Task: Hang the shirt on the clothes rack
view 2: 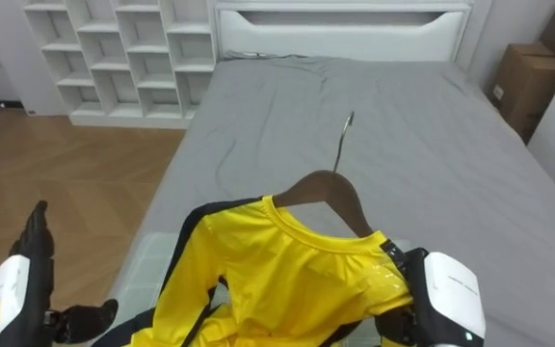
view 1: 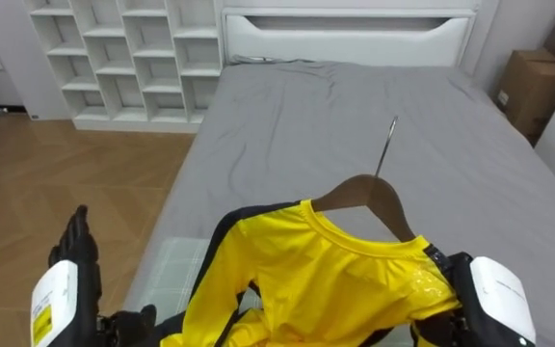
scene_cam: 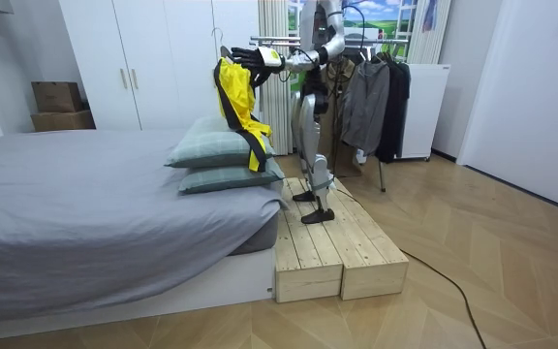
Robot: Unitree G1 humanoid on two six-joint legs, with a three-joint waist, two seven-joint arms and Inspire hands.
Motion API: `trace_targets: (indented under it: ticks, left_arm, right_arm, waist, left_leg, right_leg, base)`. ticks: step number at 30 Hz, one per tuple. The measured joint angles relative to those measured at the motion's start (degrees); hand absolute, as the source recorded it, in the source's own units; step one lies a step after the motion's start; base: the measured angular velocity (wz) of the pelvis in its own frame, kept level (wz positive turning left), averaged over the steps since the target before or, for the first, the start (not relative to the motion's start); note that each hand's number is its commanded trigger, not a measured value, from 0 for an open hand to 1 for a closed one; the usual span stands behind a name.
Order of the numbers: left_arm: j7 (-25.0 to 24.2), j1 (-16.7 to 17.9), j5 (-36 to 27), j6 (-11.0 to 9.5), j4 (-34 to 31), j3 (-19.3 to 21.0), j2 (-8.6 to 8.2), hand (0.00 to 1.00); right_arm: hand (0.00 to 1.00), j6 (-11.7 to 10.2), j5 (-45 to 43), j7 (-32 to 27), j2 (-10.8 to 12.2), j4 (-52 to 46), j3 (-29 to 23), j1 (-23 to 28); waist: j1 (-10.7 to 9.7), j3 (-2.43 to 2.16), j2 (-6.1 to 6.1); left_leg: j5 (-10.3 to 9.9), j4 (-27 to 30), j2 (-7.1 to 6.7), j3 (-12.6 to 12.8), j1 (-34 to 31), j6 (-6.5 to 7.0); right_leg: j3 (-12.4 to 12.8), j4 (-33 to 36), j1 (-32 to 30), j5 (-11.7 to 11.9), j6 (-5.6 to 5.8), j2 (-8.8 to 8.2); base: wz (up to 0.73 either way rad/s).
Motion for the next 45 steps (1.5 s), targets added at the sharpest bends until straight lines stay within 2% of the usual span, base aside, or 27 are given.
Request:
trace_targets:
  ticks: [8,12,16,20,24,27,34,36,39,45]
  left_arm:
    - [-0.4,1.5,-1.0,0.4,4.2,0.0,-0.04,0.0]
    - [-0.4,2.6,-1.9,1.6,7.8,0.0,-0.04,0.0]
    - [-0.1,2.8,-1.9,1.7,9.7,0.0,-0.04,0.0]
    - [0.1,2.7,-1.9,1.9,15.4,0.3,-0.06,0.0]
    - [0.3,2.9,-2.2,1.9,21.2,0.3,-0.11,0.0]
    - [0.5,4.3,-2.8,1.9,21.8,0.3,-0.12,0.0]
    - [2.1,4.3,-4.4,1.8,22.7,0.6,-0.19,0.0]
    - [2.7,4.2,-4.4,1.6,22.3,1.7,-1.49,0.0]
    - [3.1,4.1,-4.4,1.5,20.7,1.9,-2.34,0.0]
    - [4.1,2.9,-4.4,1.1,16.9,1.9,-2.18,0.0]
  right_arm:
    - [1.0,0.0,0.4,-0.6,0.0,0.0,0.0,0.4]
    - [1.0,0.3,1.2,-0.8,0.0,0.0,0.0,1.7]
    - [1.0,0.3,1.2,-1.0,0.0,0.0,0.0,1.9]
    - [1.0,0.3,1.2,-1.0,0.0,0.0,-0.3,1.9]
    - [1.0,0.3,1.2,-1.0,0.0,0.0,-1.6,2.0]
    - [1.0,0.3,1.1,-1.1,-0.1,0.0,-1.7,2.0]
    - [1.0,0.2,0.9,-1.2,-0.1,0.0,-1.7,1.9]
    - [1.0,0.2,0.9,-1.2,-0.1,-0.1,-1.7,1.9]
    - [1.0,0.0,1.3,-1.2,-0.2,-0.2,-1.7,1.8]
    - [1.0,0.0,2.2,-1.2,-0.2,-0.2,-1.7,1.6]
  waist:
    - [0.1,0.07,-0.15]
    - [0.0,0.02,-0.37]
    - [0.2,-0.12,-0.73]
    - [0.5,-0.32,-0.95]
    - [1.4,-0.17,-0.9]
    - [1.7,-0.14,-0.97]
    - [2.7,-0.01,-1.14]
    - [2.8,0.04,-1.24]
    - [2.8,0.22,-1.61]
    - [1.4,0.33,-1.85]
  left_leg:
    - [0.0,-0.2,0.0,0.2,0.1,0.0]
    - [0.0,-0.3,0.0,0.4,0.2,0.0]
    - [0.0,-0.2,0.03,0.6,0.3,0.0]
    - [0.0,-0.2,0.04,0.7,0.5,0.0]
    - [0.0,-0.5,0.04,0.7,0.5,0.0]
    - [0.0,-0.6,0.04,0.7,0.5,0.0]
    - [0.0,-0.5,0.04,0.7,0.4,0.0]
    - [0.0,-0.7,0.04,0.7,0.4,0.0]
    - [0.0,-0.8,0.04,0.7,0.3,0.0]
    - [0.0,-0.9,-0.04,0.8,0.1,0.0]
  right_leg:
    - [-0.1,0.0,-0.1,-0.1,0.18,-0.02]
    - [0.0,0.0,-0.1,-0.1,0.18,-0.05]
    - [0.3,0.2,-0.1,-0.1,0.18,-0.05]
    - [0.4,0.2,0.0,-0.1,0.15,-0.04]
    - [0.3,0.2,0.0,-0.1,0.15,-0.03]
    - [0.3,0.2,-0.2,-0.1,0.16,-0.02]
    - [0.3,0.1,-0.4,-0.1,0.17,-0.03]
    - [0.3,0.1,-0.5,-0.1,0.18,-0.03]
    - [0.4,0.0,-0.5,-0.2,0.2,0.0]
    - [0.9,0.0,-0.7,-0.2,0.22,-0.07]
  base:
    - [0.0]
    - [0.0]
    - [-0.01]
    - [0.0]
    - [0.0]
    - [0.0]
    - [0.0]
    - [0.0]
    - [0.0]
    - [0.0]
